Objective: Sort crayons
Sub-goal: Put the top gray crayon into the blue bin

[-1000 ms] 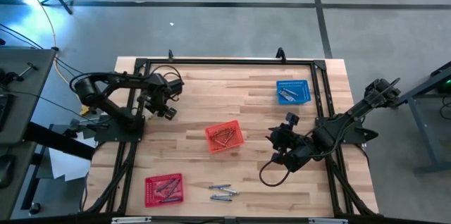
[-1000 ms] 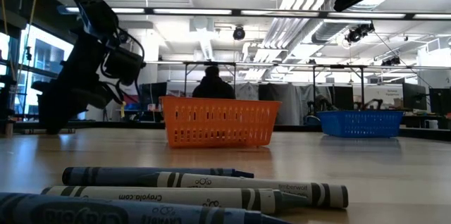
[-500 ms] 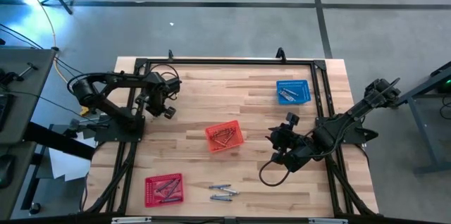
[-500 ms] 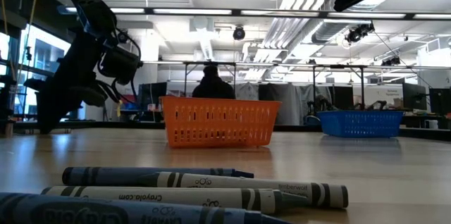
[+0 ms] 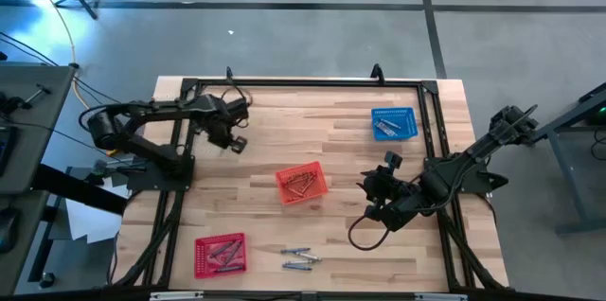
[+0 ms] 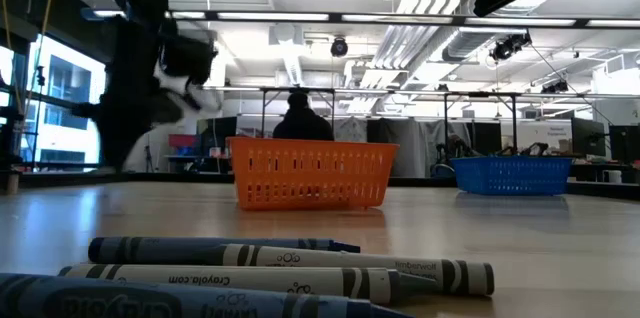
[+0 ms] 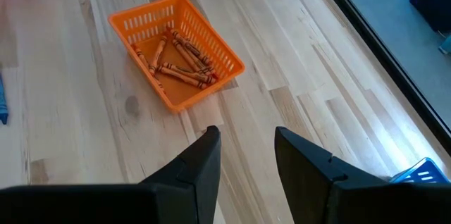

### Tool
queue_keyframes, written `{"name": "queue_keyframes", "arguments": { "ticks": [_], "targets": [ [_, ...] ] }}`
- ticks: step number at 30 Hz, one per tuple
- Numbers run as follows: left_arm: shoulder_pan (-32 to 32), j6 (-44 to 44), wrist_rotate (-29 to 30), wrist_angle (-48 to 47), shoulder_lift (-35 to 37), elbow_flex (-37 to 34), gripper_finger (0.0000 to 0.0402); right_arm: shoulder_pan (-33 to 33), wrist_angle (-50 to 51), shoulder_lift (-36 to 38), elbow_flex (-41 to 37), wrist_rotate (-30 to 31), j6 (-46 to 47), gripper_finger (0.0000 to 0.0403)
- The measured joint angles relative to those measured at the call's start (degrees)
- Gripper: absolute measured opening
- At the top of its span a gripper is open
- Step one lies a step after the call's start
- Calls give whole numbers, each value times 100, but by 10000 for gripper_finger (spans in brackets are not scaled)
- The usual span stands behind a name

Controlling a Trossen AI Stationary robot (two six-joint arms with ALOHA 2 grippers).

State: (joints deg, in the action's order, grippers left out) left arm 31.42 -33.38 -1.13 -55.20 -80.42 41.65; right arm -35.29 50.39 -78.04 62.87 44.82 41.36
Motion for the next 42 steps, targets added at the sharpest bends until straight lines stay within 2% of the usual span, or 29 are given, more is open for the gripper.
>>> {"name": "queue_keyframes", "arguments": {
  "ticks": [5,11,16,20,24,29,35,42],
  "targets": [
    [-633,-388,17,553,623,315,1,-2,0,-1,0,40,40,129],
    [-1847,-945,76,2154,1279,460,1,0,-4,-2,0,223,202,129],
    [-3011,-1094,907,3482,1400,470,1,0,-82,0,0,634,493,129],
    [-3794,-879,1783,4360,1238,470,1,0,-510,0,0,1025,492,129],
    [-4369,-418,2479,5244,890,472,1,49,-1260,-6,0,1214,83,129],
    [-4832,251,2978,6268,375,470,0,278,-2481,-226,2,1348,-882,129],
    [-5228,699,3716,7167,-5,470,0,658,-4091,-559,2,1087,-2269,129],
    [-5623,861,4604,7340,-49,470,0,1186,-4962,-570,2,-242,-3501,129]
  ]
}}
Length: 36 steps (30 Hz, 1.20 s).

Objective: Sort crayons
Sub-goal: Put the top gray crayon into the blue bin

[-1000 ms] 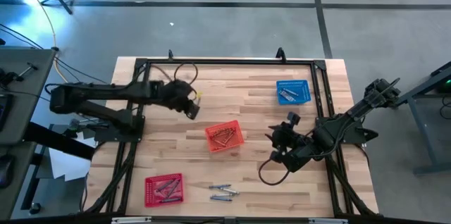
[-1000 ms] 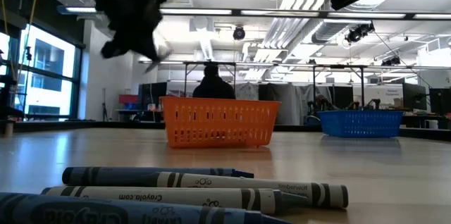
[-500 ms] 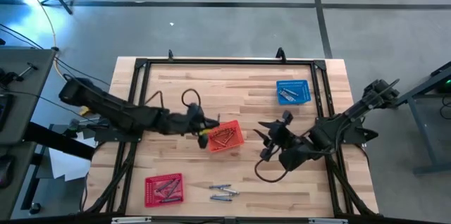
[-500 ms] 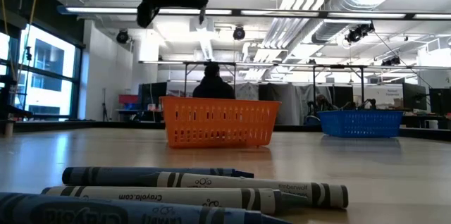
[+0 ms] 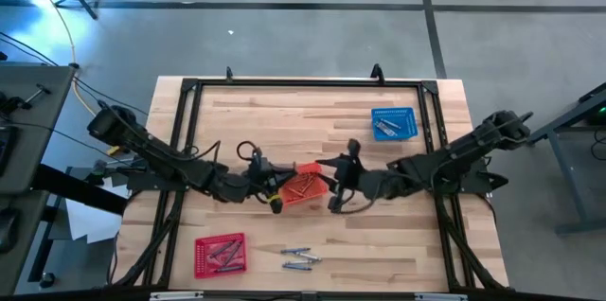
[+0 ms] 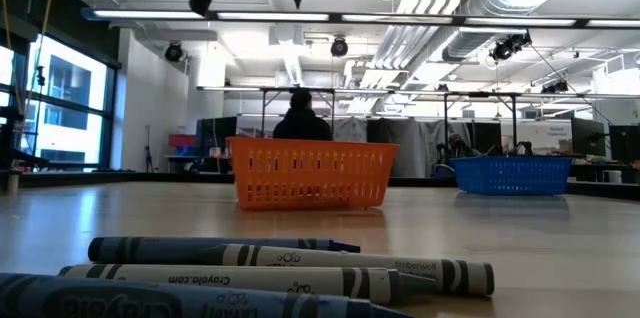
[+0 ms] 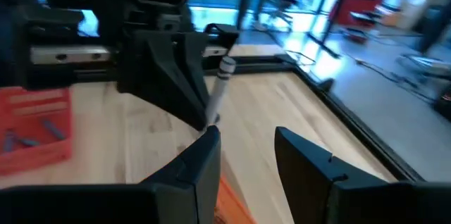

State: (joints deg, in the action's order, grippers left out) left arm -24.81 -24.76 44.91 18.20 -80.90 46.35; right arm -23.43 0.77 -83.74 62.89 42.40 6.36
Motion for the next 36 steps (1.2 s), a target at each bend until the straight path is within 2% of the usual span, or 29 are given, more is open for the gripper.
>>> {"name": "queue_keyframes", "arguments": {
  "ticks": [5,14,21,29,36],
  "targets": [
    [-161,91,418,16,0,0,0,473,-197,0,0,-1319,-293,129],
    [-189,86,585,18,0,0,0,976,-228,0,0,-2536,-713,129],
    [-189,91,602,186,2,0,0,1380,-453,0,0,-3625,-682,129],
    [-178,93,670,196,2,0,0,1565,-734,0,-2,-4155,-638,129],
    [-178,102,670,283,2,0,0,1634,-880,-14,-2,-4238,-619,129]
  ]
}}
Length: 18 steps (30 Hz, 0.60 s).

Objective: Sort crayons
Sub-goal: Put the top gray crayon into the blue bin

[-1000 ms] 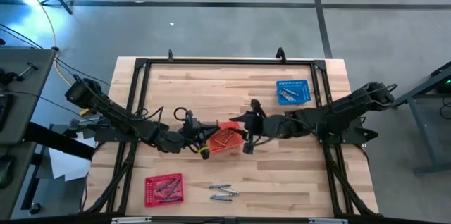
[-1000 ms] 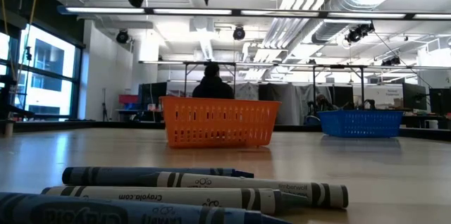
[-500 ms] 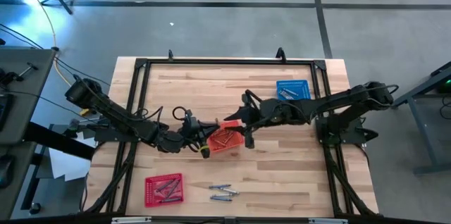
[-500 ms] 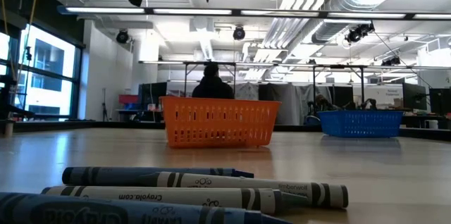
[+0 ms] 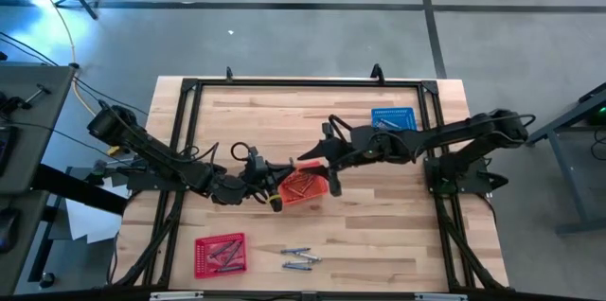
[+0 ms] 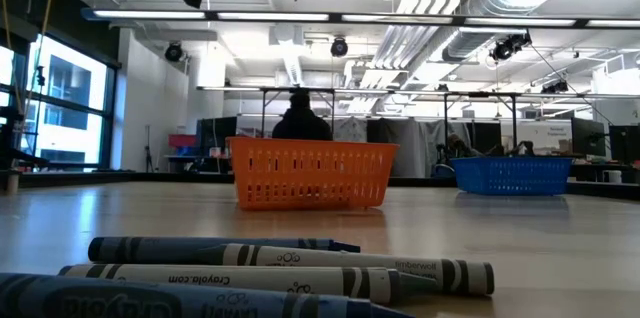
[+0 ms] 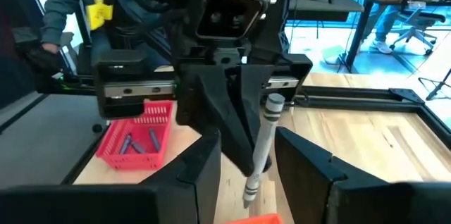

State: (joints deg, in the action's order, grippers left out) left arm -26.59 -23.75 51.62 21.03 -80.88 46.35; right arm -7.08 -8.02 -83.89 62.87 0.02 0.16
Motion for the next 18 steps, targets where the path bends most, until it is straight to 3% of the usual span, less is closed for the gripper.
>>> {"name": "queue_keyframes", "arguments": {
  "ticks": [18],
  "targets": [
    [0,141,0,285,0,0,0,235,-740,-493,-4,-414,281,129]
  ]
}}
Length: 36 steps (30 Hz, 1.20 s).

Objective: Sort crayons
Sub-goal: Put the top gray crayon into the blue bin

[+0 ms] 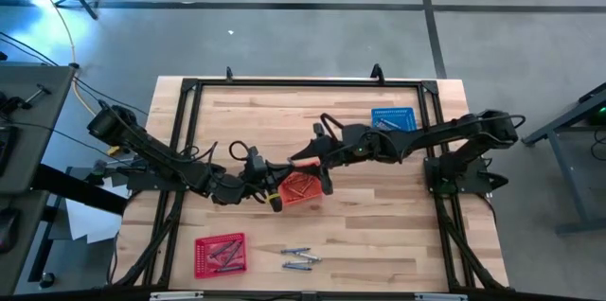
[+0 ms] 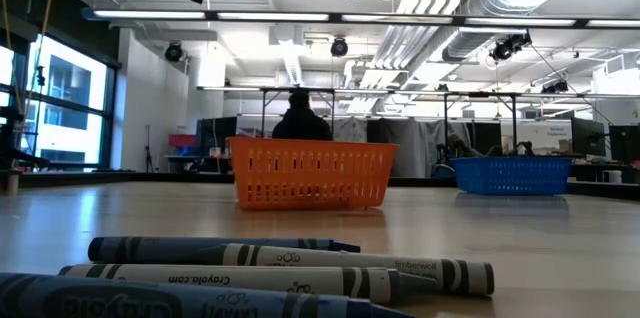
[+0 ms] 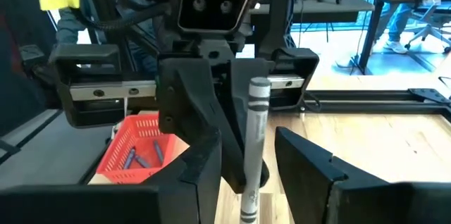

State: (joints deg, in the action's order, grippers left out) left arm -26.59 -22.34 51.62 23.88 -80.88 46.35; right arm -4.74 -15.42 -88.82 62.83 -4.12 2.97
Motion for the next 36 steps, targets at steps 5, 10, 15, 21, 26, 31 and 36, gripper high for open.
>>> {"name": "queue_keyframes", "arguments": {
  "ticks": [5,10,15,21,26,31,36],
  "targets": [
    [0,6,2,7,-2,0,0,27,-78,0,0,0,4,129],
    [0,10,0,0,-2,0,0,27,-231,0,0,0,1,128],
    [0,47,0,2,-2,0,0,27,-262,0,0,0,2,98],
    [0,47,8,-10,-2,0,0,37,-392,-144,0,0,127,23],
    [0,43,59,-74,-9,-4,0,116,-505,-287,4,-61,326,14],
    [-8,381,41,-86,-9,-12,6,175,-484,-295,7,-111,359,6],
    [-15,1031,-25,-78,-9,-11,40,182,-391,-267,11,-121,357,5]
  ]
}}
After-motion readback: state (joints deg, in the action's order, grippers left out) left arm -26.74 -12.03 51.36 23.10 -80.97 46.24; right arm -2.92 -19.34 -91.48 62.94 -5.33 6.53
